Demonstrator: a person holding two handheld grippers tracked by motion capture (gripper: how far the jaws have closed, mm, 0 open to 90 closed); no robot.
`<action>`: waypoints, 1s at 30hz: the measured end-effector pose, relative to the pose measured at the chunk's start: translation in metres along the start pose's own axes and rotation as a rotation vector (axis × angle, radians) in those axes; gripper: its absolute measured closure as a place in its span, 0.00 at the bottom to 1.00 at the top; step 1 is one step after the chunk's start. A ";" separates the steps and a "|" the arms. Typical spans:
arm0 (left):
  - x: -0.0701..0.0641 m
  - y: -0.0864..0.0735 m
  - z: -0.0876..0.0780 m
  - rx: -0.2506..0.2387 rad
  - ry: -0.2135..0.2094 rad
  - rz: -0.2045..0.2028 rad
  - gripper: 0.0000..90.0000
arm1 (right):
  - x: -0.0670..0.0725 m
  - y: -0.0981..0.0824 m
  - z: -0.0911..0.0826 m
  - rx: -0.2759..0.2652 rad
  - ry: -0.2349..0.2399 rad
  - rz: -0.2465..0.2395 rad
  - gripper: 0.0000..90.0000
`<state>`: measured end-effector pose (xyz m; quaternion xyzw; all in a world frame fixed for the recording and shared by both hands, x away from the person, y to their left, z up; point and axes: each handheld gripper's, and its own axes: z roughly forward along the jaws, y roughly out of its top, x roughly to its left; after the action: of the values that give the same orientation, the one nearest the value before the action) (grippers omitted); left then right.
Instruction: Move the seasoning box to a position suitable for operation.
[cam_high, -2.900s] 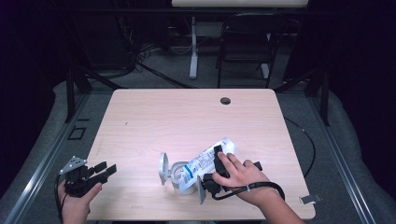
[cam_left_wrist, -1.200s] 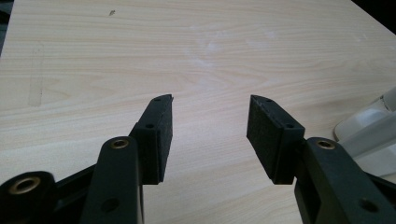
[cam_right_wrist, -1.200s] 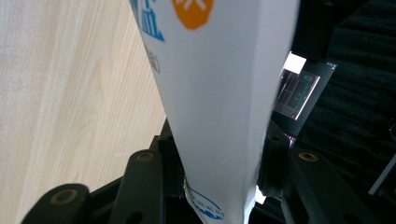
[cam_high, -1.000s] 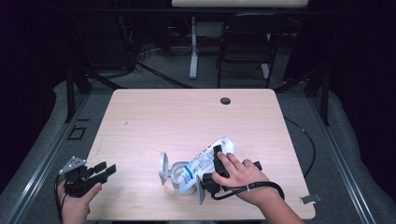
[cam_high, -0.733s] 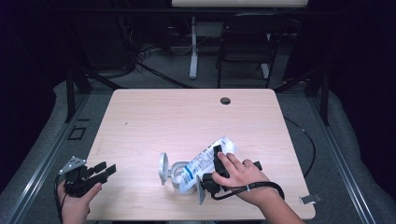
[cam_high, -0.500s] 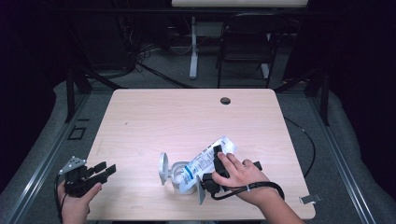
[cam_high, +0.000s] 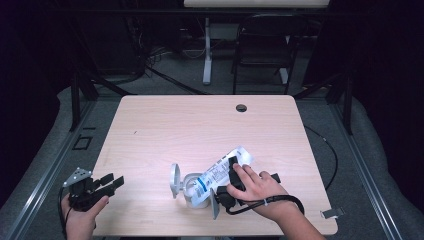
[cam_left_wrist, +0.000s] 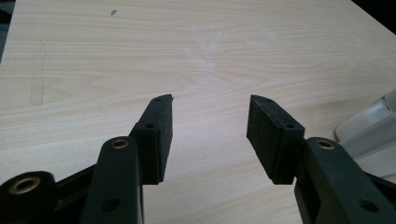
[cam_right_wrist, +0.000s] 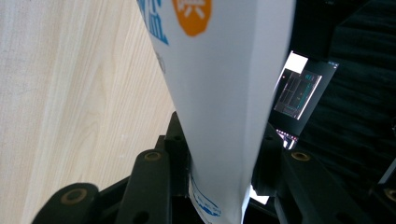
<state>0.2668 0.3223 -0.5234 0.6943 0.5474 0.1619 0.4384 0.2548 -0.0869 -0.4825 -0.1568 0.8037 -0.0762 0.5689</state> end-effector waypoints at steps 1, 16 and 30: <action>0.000 0.000 0.000 -0.003 0.000 -0.001 0.57 | 0.000 0.000 0.000 -0.007 0.002 0.007 0.74; 0.000 0.000 0.000 -0.004 0.002 -0.004 0.57 | 0.001 0.000 -0.001 -0.007 -0.004 -0.001 0.76; 0.000 0.000 0.000 -0.010 0.003 -0.006 0.57 | 0.003 0.002 -0.002 -0.004 0.006 0.002 0.82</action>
<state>0.2668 0.3223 -0.5239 0.6902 0.5494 0.1644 0.4414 0.2518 -0.0864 -0.4846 -0.1567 0.8056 -0.0745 0.5664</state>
